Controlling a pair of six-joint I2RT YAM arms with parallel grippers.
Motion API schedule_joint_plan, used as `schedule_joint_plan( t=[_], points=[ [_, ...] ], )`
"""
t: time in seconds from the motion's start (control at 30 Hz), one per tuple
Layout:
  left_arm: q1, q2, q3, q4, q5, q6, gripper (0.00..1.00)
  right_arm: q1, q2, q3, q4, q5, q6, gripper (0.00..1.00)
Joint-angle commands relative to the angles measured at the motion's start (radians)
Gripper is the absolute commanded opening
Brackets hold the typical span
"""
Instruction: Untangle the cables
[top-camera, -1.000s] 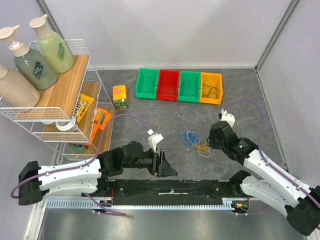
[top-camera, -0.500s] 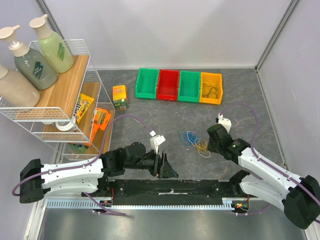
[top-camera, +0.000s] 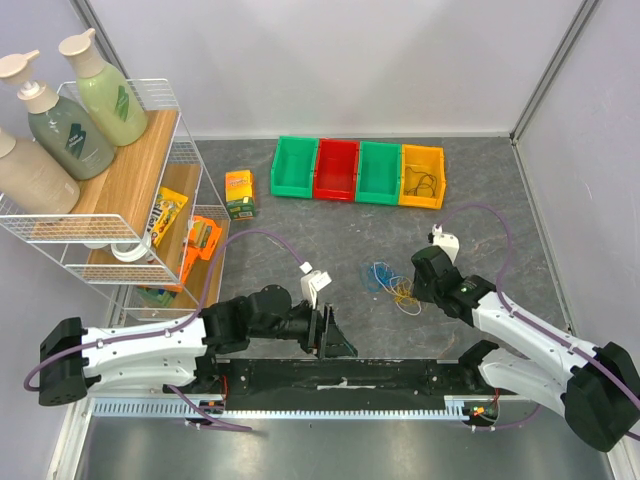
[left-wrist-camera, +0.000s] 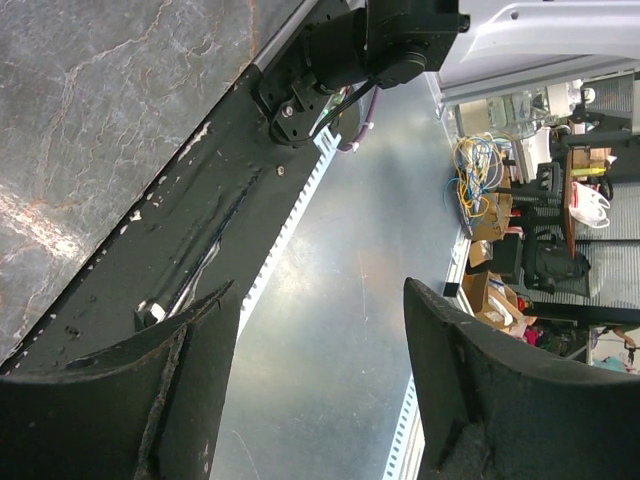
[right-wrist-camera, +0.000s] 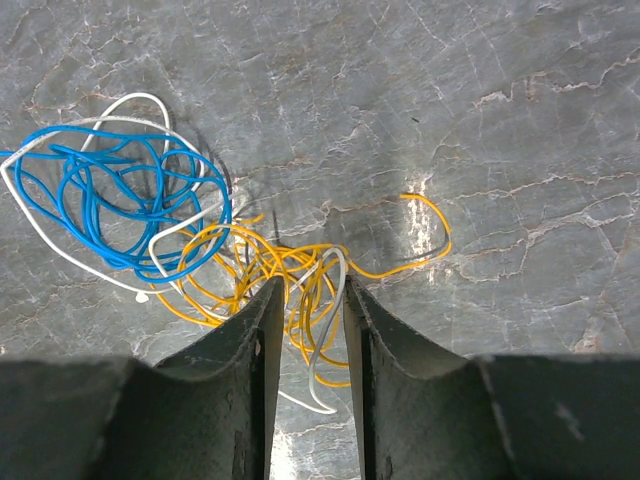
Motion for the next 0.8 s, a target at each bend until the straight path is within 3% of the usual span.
schedule_joint_plan(
  t=[0.0,0.2,0.6,0.77],
  points=[
    [-0.008,-0.035,0.036,0.013,-0.023,-0.008,0.72,0.000,-0.002,0.036,0.040,0.051,-0.017,0.38],
    [-0.008,-0.001,0.042,0.032,-0.017,-0.002,0.72,0.000,0.005,0.027,0.061,0.048,-0.031,0.31],
    [-0.009,0.039,0.065,0.012,-0.007,0.021,0.72,0.000,0.000,0.099,0.043,0.111,-0.130,0.00],
    [-0.011,0.062,0.079,0.007,-0.014,0.027,0.73,0.000,-0.049,0.208,0.031,0.060,-0.256,0.00]
  ],
)
